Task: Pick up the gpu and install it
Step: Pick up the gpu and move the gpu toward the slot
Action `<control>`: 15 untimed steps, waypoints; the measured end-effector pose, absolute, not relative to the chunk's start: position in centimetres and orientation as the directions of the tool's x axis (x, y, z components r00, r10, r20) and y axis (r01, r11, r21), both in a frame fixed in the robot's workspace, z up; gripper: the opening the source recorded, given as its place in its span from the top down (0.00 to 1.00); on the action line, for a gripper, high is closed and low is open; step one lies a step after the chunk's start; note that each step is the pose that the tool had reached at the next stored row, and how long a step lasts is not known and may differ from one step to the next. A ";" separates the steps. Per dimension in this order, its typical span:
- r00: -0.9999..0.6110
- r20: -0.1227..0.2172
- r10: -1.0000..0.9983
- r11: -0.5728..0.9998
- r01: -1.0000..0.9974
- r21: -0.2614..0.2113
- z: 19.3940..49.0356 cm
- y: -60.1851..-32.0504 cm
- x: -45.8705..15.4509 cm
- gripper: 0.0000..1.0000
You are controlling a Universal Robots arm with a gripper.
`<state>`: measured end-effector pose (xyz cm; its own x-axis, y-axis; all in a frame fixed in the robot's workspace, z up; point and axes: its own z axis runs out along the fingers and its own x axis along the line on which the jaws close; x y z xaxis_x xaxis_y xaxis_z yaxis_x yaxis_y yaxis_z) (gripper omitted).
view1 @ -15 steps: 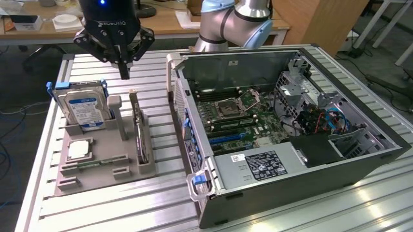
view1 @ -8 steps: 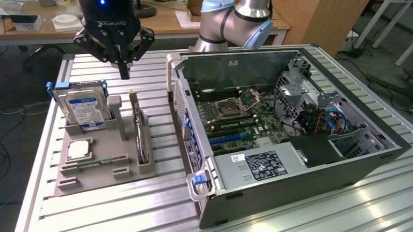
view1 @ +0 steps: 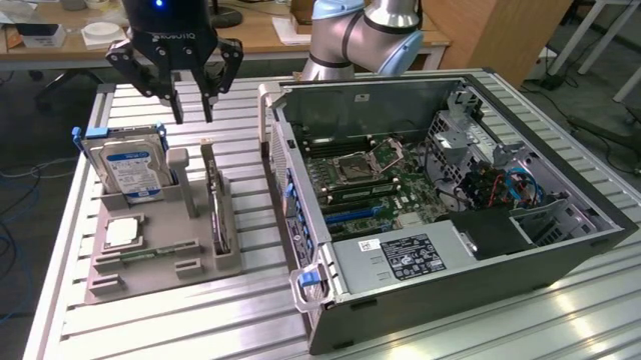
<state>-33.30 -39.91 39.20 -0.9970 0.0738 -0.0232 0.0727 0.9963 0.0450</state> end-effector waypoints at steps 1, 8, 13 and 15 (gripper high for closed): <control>-0.997 -0.023 0.071 0.997 0.070 0.045 39.2 -39.9 -33.3 0.58; -1.000 -0.024 -0.018 0.999 -0.019 0.045 39.0 -40.0 -33.3 0.58; -0.999 -0.023 -0.022 0.999 -0.023 0.044 38.3 -40.4 -33.3 0.58; -0.999 -0.023 -0.022 0.999 -0.023 0.044 38.2 -40.6 -33.3 0.58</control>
